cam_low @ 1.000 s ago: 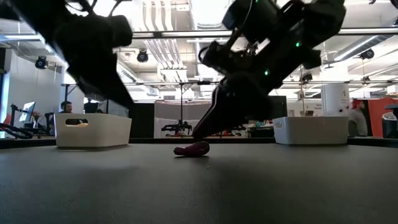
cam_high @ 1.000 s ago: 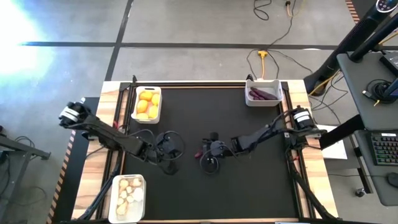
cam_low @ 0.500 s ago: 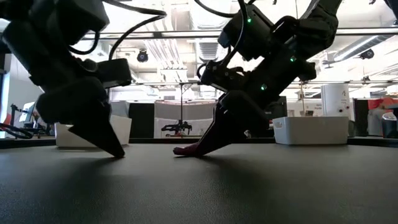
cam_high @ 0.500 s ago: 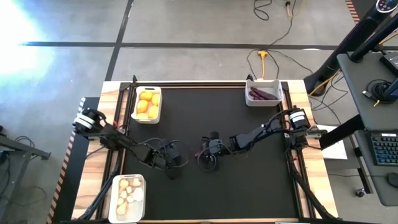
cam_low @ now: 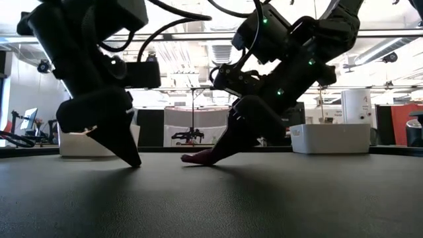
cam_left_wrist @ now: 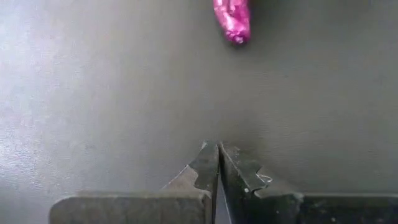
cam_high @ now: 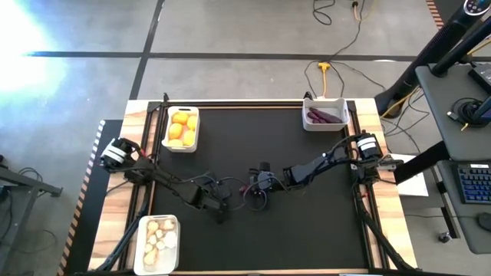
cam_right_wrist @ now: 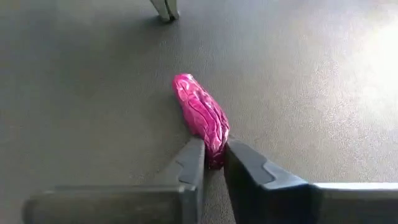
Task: Sort produce into baskets
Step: Put the small eggplant into the gray bin
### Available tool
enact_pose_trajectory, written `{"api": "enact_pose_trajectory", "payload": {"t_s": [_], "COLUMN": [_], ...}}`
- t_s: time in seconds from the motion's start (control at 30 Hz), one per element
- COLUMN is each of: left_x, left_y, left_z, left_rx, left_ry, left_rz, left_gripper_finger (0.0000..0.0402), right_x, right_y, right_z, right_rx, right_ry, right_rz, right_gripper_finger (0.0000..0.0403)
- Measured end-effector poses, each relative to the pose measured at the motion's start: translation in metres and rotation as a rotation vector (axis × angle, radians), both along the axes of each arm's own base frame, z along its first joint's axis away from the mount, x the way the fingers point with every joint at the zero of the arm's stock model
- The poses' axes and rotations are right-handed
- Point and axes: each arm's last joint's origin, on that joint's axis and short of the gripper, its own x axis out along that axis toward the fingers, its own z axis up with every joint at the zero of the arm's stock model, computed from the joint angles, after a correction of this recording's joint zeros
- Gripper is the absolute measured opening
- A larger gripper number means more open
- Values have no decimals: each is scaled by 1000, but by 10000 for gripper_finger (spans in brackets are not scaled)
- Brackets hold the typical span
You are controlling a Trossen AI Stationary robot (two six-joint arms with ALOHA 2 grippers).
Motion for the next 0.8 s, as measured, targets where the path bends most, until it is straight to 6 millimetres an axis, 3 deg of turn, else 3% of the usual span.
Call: {"api": "enact_pose_trajectory", "payload": {"t_s": [0.2,0.4,0.53,0.63,0.8], "left_x": [3,1,3,3,13], "left_y": [-2,-2,-3,-2,-4], "left_z": [1,-4,-7,-8,-7], "left_rx": [-6,-1,19,55,15], "left_ry": [1,3,-2,-4,-135], "left_rz": [5,27,30,10,62], "left_gripper_finger": [0,0,0,0,0], "right_x": [-5,-38,-76,-105,-138], "right_y": [-2,-18,-45,-70,-114], "right_z": [8,47,79,101,131], "right_rx": [-18,-199,-308,-283,-241], "right_ry": [45,198,331,395,361], "right_rz": [-13,-237,-470,-641,-835], "right_gripper_finger": [18,15,14,14,14]}}
